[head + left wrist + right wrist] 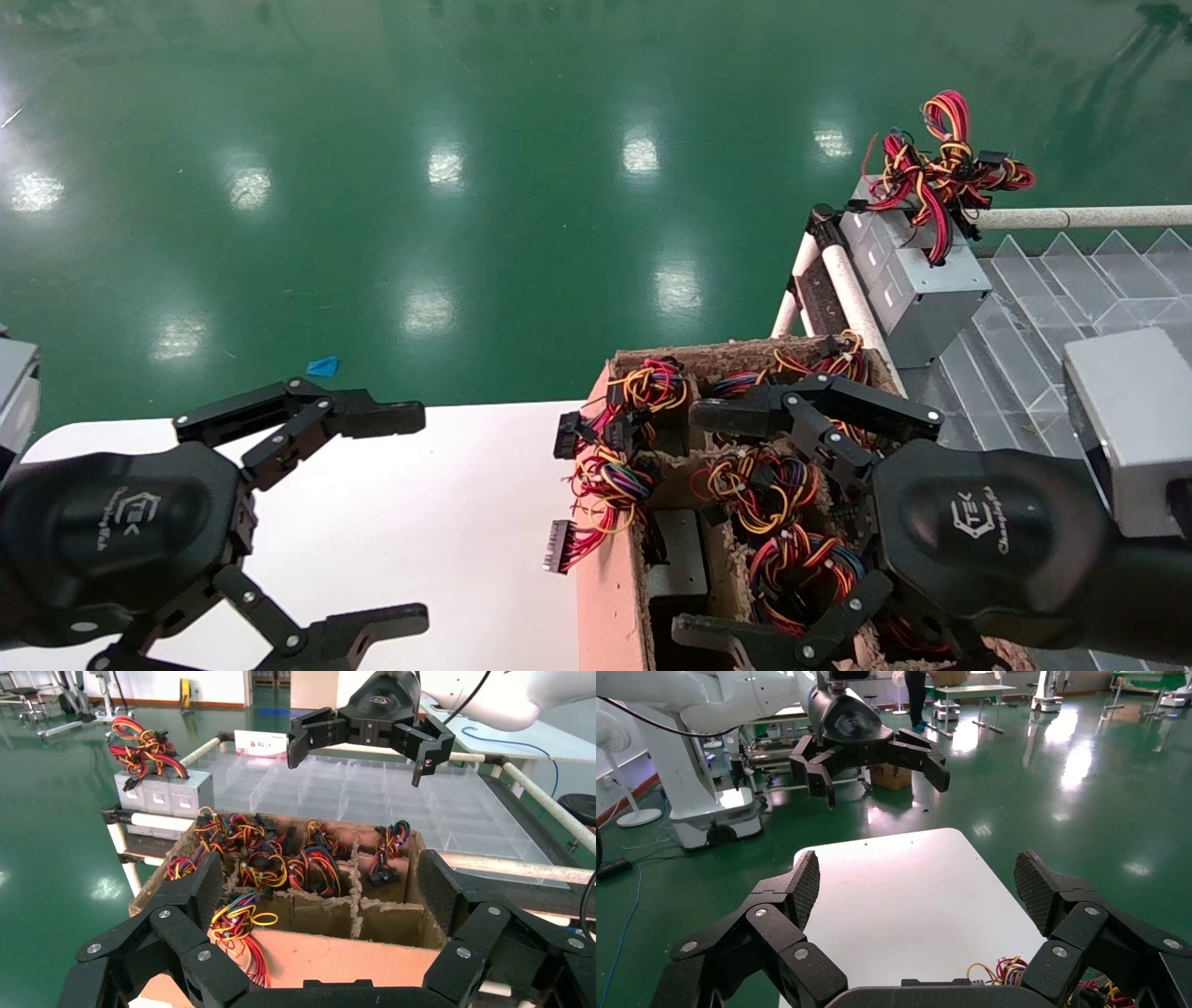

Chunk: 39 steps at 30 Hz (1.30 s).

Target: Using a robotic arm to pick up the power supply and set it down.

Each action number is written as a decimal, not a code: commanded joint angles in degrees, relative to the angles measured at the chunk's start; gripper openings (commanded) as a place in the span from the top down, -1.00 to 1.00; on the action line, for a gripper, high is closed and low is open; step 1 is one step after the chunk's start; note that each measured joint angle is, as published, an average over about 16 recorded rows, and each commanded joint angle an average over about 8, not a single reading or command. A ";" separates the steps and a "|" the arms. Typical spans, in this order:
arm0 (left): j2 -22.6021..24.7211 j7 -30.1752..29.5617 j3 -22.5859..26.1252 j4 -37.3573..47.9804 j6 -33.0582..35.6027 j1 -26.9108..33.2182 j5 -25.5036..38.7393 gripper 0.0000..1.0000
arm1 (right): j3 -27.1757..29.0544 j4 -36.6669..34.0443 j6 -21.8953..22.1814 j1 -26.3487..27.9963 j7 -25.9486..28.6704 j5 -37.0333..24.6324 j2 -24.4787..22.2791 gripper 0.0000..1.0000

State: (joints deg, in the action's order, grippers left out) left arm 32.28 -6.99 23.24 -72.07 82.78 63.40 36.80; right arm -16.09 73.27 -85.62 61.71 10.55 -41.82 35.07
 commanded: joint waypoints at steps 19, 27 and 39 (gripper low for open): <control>0.00 0.00 0.00 0.00 0.00 0.00 0.00 -1.00 | 0.00 0.00 0.00 0.00 0.00 0.00 0.00 -1.00; 0.00 0.00 0.00 0.00 0.00 0.00 0.00 -1.00 | 0.00 0.00 0.00 0.00 0.00 0.00 0.00 -1.00; 0.00 0.00 0.00 0.00 0.00 0.00 0.00 -1.00 | 0.00 0.00 0.00 0.00 0.00 0.00 0.00 -1.00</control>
State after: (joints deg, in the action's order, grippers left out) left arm 32.28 -6.99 23.24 -72.07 82.78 63.40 36.80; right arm -16.09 73.27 -85.62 61.71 10.55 -41.82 35.07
